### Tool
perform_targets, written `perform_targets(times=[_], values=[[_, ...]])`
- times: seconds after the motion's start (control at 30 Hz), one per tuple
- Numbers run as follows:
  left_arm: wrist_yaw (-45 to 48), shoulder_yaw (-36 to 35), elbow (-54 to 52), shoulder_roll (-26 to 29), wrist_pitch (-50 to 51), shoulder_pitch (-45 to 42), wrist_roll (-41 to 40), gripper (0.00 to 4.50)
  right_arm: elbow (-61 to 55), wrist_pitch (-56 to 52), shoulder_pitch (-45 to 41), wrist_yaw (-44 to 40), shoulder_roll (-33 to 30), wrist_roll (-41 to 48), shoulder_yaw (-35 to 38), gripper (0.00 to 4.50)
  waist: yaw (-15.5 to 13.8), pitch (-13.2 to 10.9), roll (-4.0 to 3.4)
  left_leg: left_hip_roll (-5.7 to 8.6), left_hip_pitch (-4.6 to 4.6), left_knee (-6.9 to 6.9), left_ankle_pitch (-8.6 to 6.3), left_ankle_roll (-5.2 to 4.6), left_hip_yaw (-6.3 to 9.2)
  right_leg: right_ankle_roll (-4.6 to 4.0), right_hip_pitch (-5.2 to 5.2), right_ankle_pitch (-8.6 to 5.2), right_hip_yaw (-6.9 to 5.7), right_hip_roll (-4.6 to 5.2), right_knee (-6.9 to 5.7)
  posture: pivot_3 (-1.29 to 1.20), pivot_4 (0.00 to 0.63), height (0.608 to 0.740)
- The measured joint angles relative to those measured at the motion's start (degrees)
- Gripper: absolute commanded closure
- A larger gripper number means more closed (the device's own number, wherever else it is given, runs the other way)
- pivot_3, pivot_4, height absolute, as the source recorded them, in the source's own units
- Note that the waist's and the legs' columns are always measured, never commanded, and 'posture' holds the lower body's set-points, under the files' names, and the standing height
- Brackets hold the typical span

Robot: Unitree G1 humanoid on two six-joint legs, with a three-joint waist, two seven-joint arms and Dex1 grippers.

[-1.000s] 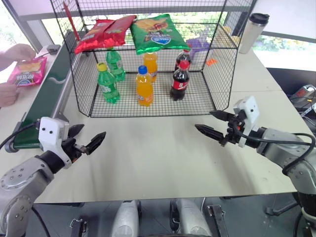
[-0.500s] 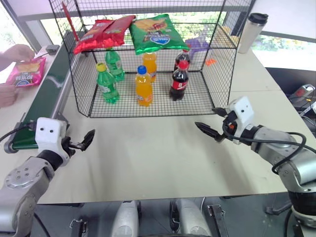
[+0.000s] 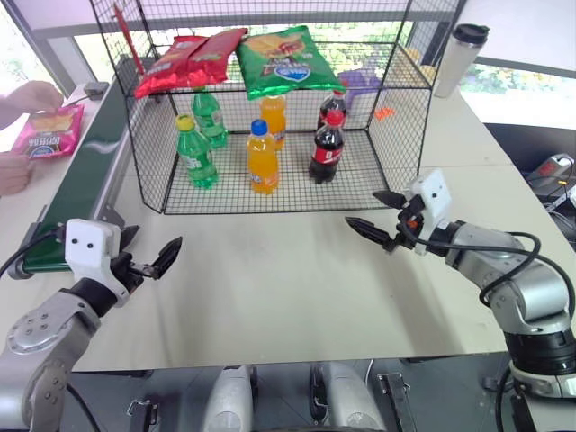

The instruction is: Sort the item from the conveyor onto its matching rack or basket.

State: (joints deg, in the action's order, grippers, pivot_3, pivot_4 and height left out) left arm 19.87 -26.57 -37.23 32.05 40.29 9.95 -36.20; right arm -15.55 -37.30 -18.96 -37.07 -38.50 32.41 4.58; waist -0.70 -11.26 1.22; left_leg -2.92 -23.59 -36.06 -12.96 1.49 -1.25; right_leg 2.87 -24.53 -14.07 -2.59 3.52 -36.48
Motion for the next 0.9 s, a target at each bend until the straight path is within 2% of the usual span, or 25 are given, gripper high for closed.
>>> perform_targets(times=[0.33,0.9], values=[[0.58,0.03,0.04,0.07,0.04,-1.43,-0.65,0.03,0.11,0.08,-0.01,-3.62,0.77,0.20,-0.24,0.00,0.00,0.00,0.00,0.00,0.01,-0.04,0.00,0.00,0.00,0.05,0.02,0.03,0.00,-0.01,0.00,0.00,0.150,0.740],[1.03,0.03,0.04,-0.05,0.01,-1.61,-0.75,0.03,1.01,0.23,-2.43,-4.45,1.42,-1.84,-1.60,0.00,-0.01,0.00,0.00,0.01,0.01,-0.08,0.00,0.00,0.00,0.08,0.04,0.07,0.02,-0.01,-0.02,0.00,0.150,0.740]])
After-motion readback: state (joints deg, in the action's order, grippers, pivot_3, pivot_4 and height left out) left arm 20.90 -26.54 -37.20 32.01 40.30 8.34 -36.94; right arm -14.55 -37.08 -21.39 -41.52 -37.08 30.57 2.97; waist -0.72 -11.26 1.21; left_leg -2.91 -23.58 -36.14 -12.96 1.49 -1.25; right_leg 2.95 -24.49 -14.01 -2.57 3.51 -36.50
